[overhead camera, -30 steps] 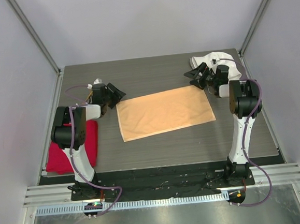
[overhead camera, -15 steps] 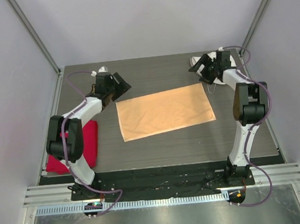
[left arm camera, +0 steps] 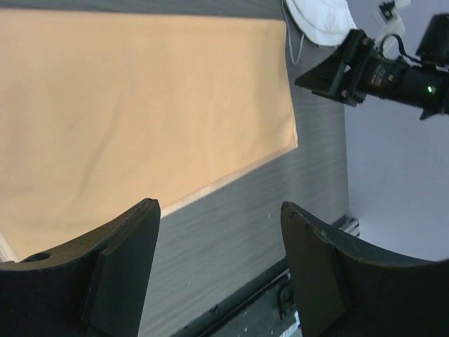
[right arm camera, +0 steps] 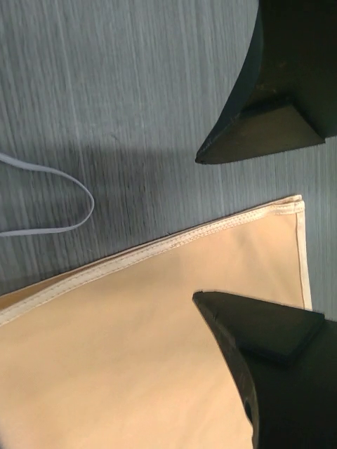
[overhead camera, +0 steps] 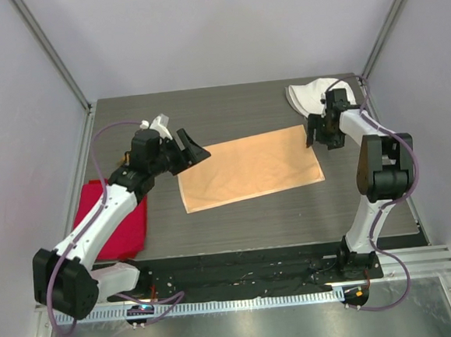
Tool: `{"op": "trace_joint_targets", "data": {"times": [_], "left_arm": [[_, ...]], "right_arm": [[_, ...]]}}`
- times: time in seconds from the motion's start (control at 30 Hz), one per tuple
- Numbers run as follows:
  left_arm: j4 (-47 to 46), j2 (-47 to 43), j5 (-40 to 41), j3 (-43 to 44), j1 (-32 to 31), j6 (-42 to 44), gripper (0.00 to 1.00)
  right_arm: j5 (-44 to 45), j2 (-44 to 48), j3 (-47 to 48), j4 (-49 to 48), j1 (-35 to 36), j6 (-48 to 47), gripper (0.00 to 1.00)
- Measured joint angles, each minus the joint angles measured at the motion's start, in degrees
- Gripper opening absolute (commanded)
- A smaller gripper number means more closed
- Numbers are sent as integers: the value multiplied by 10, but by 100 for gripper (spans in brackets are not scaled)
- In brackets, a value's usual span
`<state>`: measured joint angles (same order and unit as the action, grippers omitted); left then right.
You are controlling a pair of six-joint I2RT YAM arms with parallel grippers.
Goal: Fold the napkin into a case and place the utensils inside
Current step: Pick up the rectangle-folded napkin from the center of the board.
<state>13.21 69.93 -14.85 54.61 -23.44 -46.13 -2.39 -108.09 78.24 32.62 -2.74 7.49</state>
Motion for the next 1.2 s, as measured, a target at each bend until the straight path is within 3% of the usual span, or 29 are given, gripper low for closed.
{"op": "trace_joint_targets", "data": {"times": [0.2, 0.4, 0.6, 0.77, 0.97, 1.2], "left_arm": [[59, -78, -28, -8, 0, 26, 75], [75, -81, -52, -8, 0, 35, 75], [79, -81, -62, -6, 0, 36, 75], [90, -78, -64, 7, 0, 43, 75], [89, -61, -68, 14, 0, 41, 76], [56, 10, -84, -2, 0, 13, 73]], "right_arm": [[9, -29, -2, 0, 21, -63, 67], [31, -38, -22, -29, 49, -85, 62], [26, -38, -32, -52, 55, -83, 42], [26, -34, -44, -75, 69, -70, 20], [20, -24, -60, -103, 82, -42, 3], [42, -1, -82, -94, 102, -9, 1]]}}
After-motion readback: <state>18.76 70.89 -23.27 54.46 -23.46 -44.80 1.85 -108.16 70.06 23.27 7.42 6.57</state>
